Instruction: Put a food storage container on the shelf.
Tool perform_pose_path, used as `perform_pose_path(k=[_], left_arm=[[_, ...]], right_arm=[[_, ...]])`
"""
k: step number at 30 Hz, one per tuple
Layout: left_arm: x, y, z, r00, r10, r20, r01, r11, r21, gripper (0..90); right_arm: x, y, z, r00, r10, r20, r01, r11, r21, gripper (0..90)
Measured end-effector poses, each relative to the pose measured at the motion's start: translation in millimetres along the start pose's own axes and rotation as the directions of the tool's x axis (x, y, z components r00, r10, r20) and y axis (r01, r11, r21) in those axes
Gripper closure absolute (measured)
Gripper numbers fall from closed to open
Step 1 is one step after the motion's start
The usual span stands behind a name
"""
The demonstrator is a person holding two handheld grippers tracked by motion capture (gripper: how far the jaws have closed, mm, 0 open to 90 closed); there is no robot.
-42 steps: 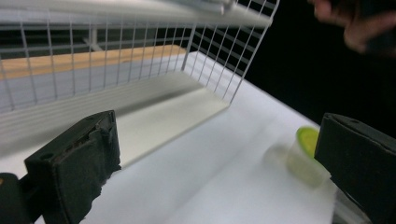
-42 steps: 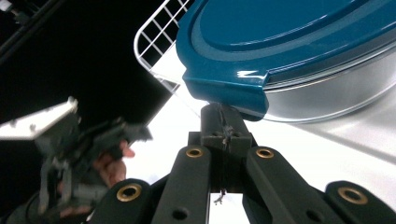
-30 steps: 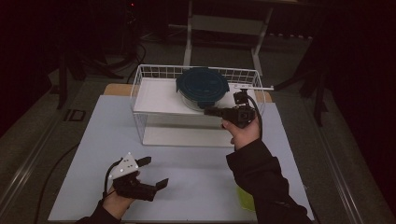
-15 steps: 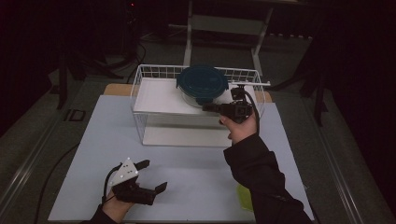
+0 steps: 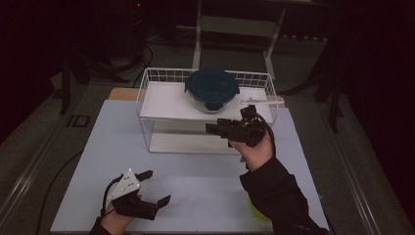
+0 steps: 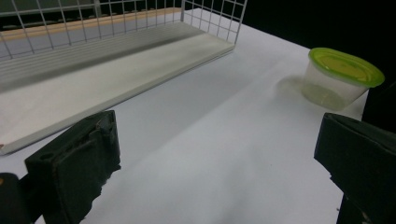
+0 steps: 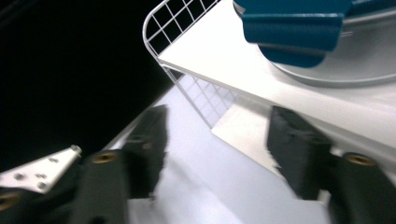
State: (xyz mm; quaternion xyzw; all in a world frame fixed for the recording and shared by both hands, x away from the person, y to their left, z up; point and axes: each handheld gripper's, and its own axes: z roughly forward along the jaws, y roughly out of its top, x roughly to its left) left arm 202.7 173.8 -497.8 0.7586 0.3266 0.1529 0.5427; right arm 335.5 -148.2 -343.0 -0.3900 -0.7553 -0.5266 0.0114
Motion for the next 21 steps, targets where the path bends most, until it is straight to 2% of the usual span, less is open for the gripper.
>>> perform_pose_path(k=[2, 6, 7, 11, 13, 17, 18, 21], left_arm=[[0.6, 0.5, 0.7, 1.0000, 0.006, 0.001, -0.006, 1.0000, -0.005, 0.0], [1.2, 0.7, 0.4, 0.9999, 0.010, 0.006, -0.010, 0.9999, -0.013, 0.0], [1.3, 0.7, 0.1, 1.0000, 0.008, 0.006, -0.008, 0.9999, -0.014, 0.0], [2.1, 0.5, -0.6, 1.0000, -0.004, 0.008, 0.004, 0.9998, -0.020, 0.0], [2.3, 0.6, -0.5, 0.9999, -0.011, 0.013, 0.011, 0.9996, -0.024, 0.0], [2.3, 1.0, -0.3, 0.9998, -0.017, 0.012, 0.017, 0.9995, -0.028, 0.0], [2.3, 1.1, -0.3, 0.9998, -0.018, 0.011, 0.018, 0.9994, -0.028, 0.0], [2.0, 1.4, -0.4, 0.9998, -0.017, 0.012, 0.017, 0.9994, -0.029, 0.0]], right_arm=[[0.0, -5.9, -3.5, 0.9993, -0.027, -0.026, 0.027, 1.000, -0.007, 23.7], [-1.7, -18.5, -9.6, 0.9975, -0.061, -0.036, 0.061, 0.998, -0.009, 19.3], [-2.4, -23.5, -11.8, 0.9956, -0.087, -0.035, 0.086, 0.996, -0.016, 19.7], [-8.9, -37.0, -17.6, 0.9916, -0.121, -0.046, 0.120, 0.993, -0.022, 20.8], [-11.9, -42.7, -21.1, 0.9912, -0.123, -0.049, 0.122, 0.992, -0.024, 20.3], [-14.9, -54.6, -28.9, 0.9858, -0.161, -0.046, 0.160, 0.987, -0.031, 15.1], [-15.6, -57.7, -30.9, 0.9855, -0.166, -0.035, 0.165, 0.986, -0.029, 13.9], [-17.6, -66.7, -37.3, 0.9840, -0.174, -0.039, 0.173, 0.985, -0.009, 13.3]])
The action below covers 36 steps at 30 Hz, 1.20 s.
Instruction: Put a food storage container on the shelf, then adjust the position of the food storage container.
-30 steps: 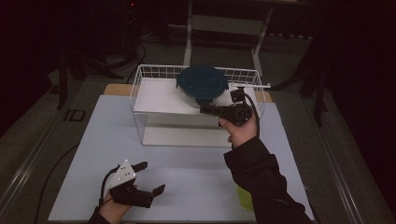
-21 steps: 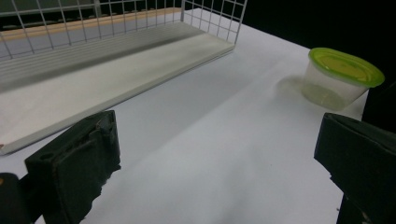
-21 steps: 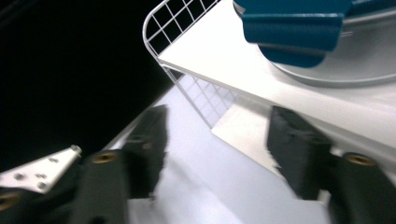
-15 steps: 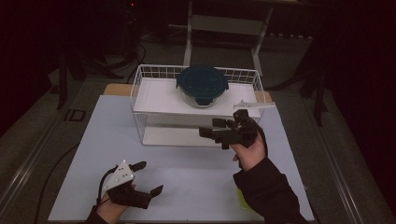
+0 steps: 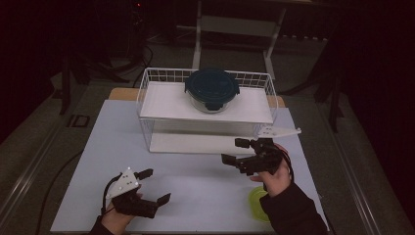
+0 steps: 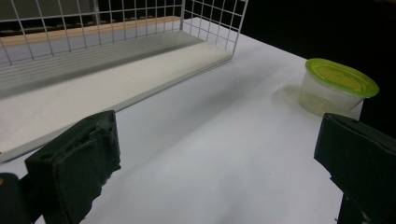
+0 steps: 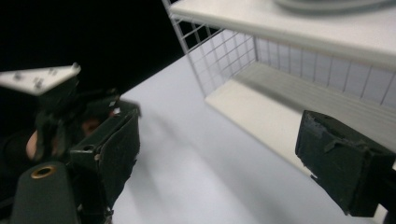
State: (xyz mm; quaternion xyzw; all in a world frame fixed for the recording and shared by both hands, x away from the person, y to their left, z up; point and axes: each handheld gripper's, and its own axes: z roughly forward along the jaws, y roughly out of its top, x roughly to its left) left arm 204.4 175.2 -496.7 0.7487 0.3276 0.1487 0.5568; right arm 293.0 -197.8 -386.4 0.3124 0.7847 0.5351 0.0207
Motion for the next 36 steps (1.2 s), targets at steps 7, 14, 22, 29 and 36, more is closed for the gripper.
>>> perform_pose_path(k=[7, 14, 22, 29, 36], left_arm=[[-0.5, 0.2, 0.6, 1.0000, -0.007, -0.003, 0.007, 1.0000, 0.001, 0.0], [-0.6, 0.7, -0.2, 0.9999, -0.008, 0.011, 0.008, 0.9999, -0.013, 0.0], [-4.5, 1.8, 0.6, 0.9995, 0.014, 0.027, -0.014, 0.9998, -0.014, 0.0], [-5.3, 1.9, 1.2, 0.9993, 0.017, 0.032, -0.016, 0.9997, -0.016, 0.0], [-5.1, 1.8, 1.1, 0.9994, 0.014, 0.032, -0.013, 0.9997, -0.019, 0.0]], right_arm=[[-1.8, -23.4, -19.8, 0.9986, 0.053, 0.010, -0.053, 0.999, -0.013, 14.0], [-6.6, -46.8, -41.7, 0.9939, 0.082, 0.074, -0.081, 0.997, -0.021, 19.9], [-16.8, -74.8, -69.5, 0.9842, 0.095, 0.149, -0.095, 0.995, -0.004, 49.5], [-23.1, -95.9, -84.4, 0.9783, 0.111, 0.175, -0.118, 0.993, 0.025, 68.3], [-23.1, -121.1, -102.6, 0.9745, 0.126, 0.186, -0.136, 0.990, 0.044, 89.5]])
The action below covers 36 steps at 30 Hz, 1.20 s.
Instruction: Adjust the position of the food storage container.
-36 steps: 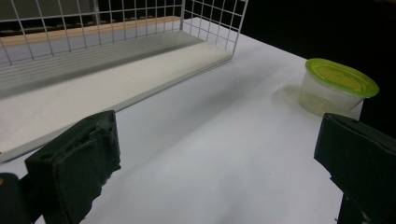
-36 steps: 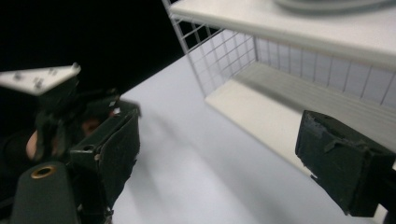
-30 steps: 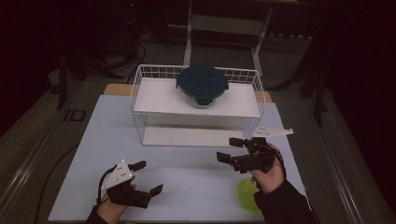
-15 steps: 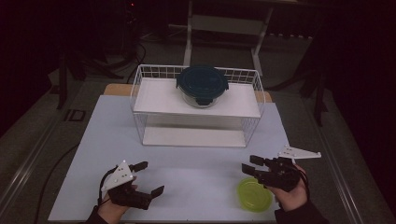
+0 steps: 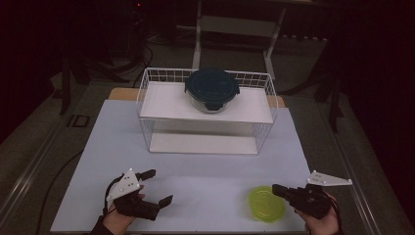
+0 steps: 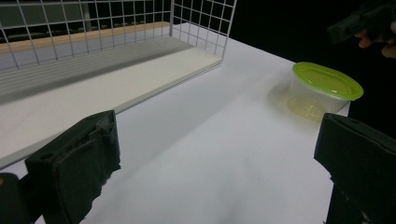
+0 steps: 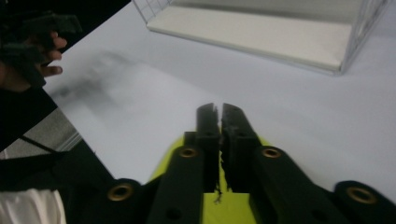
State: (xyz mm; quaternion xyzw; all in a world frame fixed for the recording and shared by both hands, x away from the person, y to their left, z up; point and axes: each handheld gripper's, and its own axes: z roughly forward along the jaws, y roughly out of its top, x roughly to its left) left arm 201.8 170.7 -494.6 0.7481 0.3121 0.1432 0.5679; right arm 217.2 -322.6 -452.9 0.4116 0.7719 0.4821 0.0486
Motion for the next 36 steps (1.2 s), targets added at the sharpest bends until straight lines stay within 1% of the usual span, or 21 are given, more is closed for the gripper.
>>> perform_pose_path(k=[3, 5, 6, 8, 9, 11, 12, 13, 15, 16, 17, 18, 20, 22, 25, 28, 30, 32, 36], left_arm=[[0.2, 0.5, -0.6, 1.0000, 0.000, -0.002, 0.000, 1.0000, -0.003, 0.0], [0.5, 0.4, -0.8, 1.0000, -0.001, -0.003, 0.001, 1.0000, -0.004, 0.0], [0.6, 0.4, -0.7, 1.0000, -0.001, -0.003, 0.001, 1.0000, -0.004, 0.0], [0.6, 0.4, -0.7, 1.0000, -0.001, -0.001, 0.001, 1.0000, -0.004, 0.0], [0.4, 0.7, -1.1, 1.0000, 0.002, 0.007, -0.002, 0.9999, -0.011, 0.0], [0.2, 1.2, -1.3, 1.0000, 0.006, 0.002, -0.006, 0.9999, -0.010, 0.0], [0.3, 1.8, -1.6, 0.9999, 0.009, -0.007, -0.009, 0.9999, -0.009, 0.0], [0.7, 1.8, -2.2, 1.0000, 0.001, -0.004, -0.001, 0.9999, -0.014, 0.0], [0.9, 1.8, -2.3, 1.0000, -0.002, -0.006, 0.002, 0.9999, -0.015, 0.0], [1.4, 1.6, -2.0, 0.9999, -0.001, -0.010, 0.001, 0.9999, -0.012, 0.0], [1.4, 1.6, -2.0, 0.9999, -0.001, -0.010, 0.001, 0.9999, -0.012, 0.0], [1.9, 1.6, -1.8, 0.9999, 0.004, -0.010, -0.004, 1.0000, -0.007, 0.0], [2.3, 1.7, -1.7, 0.9999, 0.009, -0.014, -0.009, 1.0000, -0.004, 0.0], [3.0, 1.3, -1.6, 0.9999, 0.003, -0.013, -0.003, 1.0000, -0.004, 0.0], [3.3, 0.9, -1.7, 0.9999, 0.005, -0.015, -0.005, 1.0000, -0.003, 0.0], [2.8, 1.4, -1.7, 0.9998, 0.012, -0.015, -0.012, 0.9999, -0.003, 0.0], [3.0, 1.7, -2.2, 0.9998, 0.015, -0.013, -0.015, 0.9999, -0.004, 0.0], [3.3, 1.7, -2.5, 0.9998, 0.014, -0.013, -0.014, 0.9999, -0.004, 0.0], [3.6, 1.7, -3.0, 0.9998, 0.013, -0.016, -0.013, 0.9999, -0.008, 0.0]], right_arm=[[-0.7, -9.4, -8.2, 1.0000, 0.009, -0.004, -0.009, 1.000, 0.011, 89.8], [0.2, -15.7, -14.1, 0.9999, 0.008, 0.007, -0.008, 1.000, 0.020, 89.9], [-0.1, -19.2, -17.3, 0.9999, 0.012, -0.002, -0.012, 1.000, 0.019, 89.9], [0.2, -22.8, -20.4, 0.9999, 0.015, -0.003, -0.015, 1.000, 0.020, 89.9], [-1.6, -31.6, -25.8, 0.9995, 0.031, 0.006, -0.031, 0.999, 0.031, 89.8], [-2.7, -34.6, -27.3, 0.9993, 0.036, 0.011, -0.037, 0.999, 0.031, 89.9], [-4.7, -38.5, -29.1, 0.9985, 0.050, 0.022, -0.051, 0.998, 0.034, 89.9], [-8.1, -46.8, -33.4, 0.9965, 0.072, 0.042, -0.074, 0.996, 0.040, 89.9], [-9.2, -49.2, -34.7, 0.9958, 0.080, 0.044, -0.082, 0.996, 0.043, 90.0], [-12.0, -55.5, -37.4, 0.9941, 0.093, 0.056, -0.096, 0.994, 0.053, 90.0], [-12.0, -55.5, -37.4, 0.9941, 0.093, 0.056, -0.096, 0.994, 0.053, 90.0], [-14.1, -61.6, -37.9, 0.9915, 0.110, 0.070, -0.114, 0.992, 0.062, 90.0], [-17.2, -66.9, -35.6, 0.9878, 0.139, 0.070, -0.144, 0.987, 0.073, 90.0], [-18.9, -71.2, -31.1, 0.9862, 0.148, 0.074, -0.155, 0.983, 0.095, 90.0], [-19.9, -76.5, -22.2, 0.9856, 0.154, 0.069, -0.162, 0.978, 0.130, 90.0], [-21.5, -79.3, -14.1, 0.9830, 0.174, 0.059, -0.181, 0.974, 0.139, 90.0], [-21.7, -79.9, -9.0, 0.9822, 0.178, 0.060, -0.185, 0.971, 0.152, 90.0], [-21.5, -79.7, -4.5, 0.9822, 0.181, 0.051, -0.187, 0.969, 0.164, 90.0], [-21.9, -77.4, 1.4, 0.9833, 0.177, 0.042, -0.182, 0.968, 0.174, 90.0]])
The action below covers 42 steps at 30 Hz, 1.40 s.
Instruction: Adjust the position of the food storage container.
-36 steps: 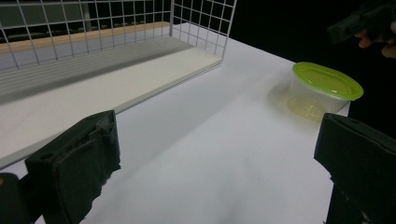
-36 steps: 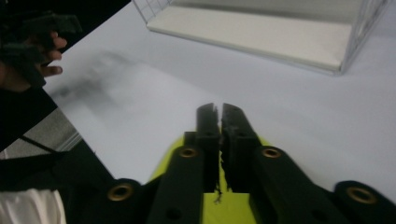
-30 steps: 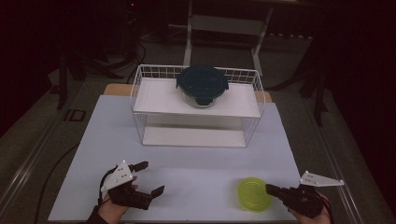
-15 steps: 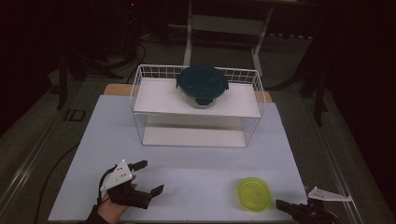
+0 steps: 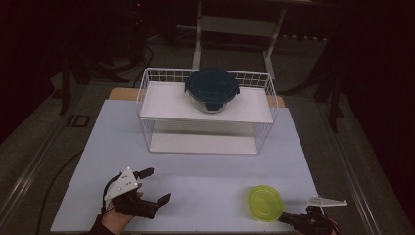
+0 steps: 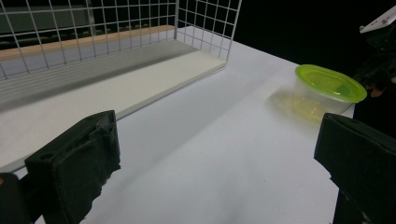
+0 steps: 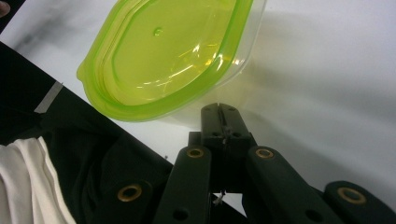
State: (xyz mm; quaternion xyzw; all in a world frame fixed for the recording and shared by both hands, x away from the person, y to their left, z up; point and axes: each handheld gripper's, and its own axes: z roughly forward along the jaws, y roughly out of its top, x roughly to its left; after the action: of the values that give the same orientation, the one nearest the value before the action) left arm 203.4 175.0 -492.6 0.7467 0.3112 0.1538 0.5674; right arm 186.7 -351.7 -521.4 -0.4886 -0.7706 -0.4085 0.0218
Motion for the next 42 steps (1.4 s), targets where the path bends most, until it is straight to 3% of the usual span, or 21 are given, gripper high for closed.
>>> perform_pose_path(k=[12, 26, 37, 42], left_arm=[[-0.3, 1.9, -1.8, 1.0000, 0.003, -0.002, -0.003, 1.0000, -0.002, 0.0], [0.7, 1.6, -2.9, 1.0000, 0.001, 0.000, -0.001, 1.0000, -0.005, 0.0], [0.6, 1.3, -2.9, 1.0000, 0.003, 0.000, -0.003, 1.0000, -0.003, 0.0], [0.6, 1.6, -3.3, 1.0000, 0.002, 0.000, -0.002, 1.0000, -0.006, 0.0]], right_arm=[[7.4, 17.1, 18.5, 0.9987, -0.044, -0.025, 0.045, 0.998, 0.039, 90.0], [28.0, 45.9, 52.9, 0.9931, -0.105, -0.051, 0.110, 0.990, 0.088, 90.0], [28.5, 43.2, 52.9, 0.9918, -0.126, -0.025, 0.127, 0.988, 0.087, 90.0], [32.5, 47.5, 60.6, 0.9908, -0.125, -0.050, 0.130, 0.986, 0.102, 90.0]])
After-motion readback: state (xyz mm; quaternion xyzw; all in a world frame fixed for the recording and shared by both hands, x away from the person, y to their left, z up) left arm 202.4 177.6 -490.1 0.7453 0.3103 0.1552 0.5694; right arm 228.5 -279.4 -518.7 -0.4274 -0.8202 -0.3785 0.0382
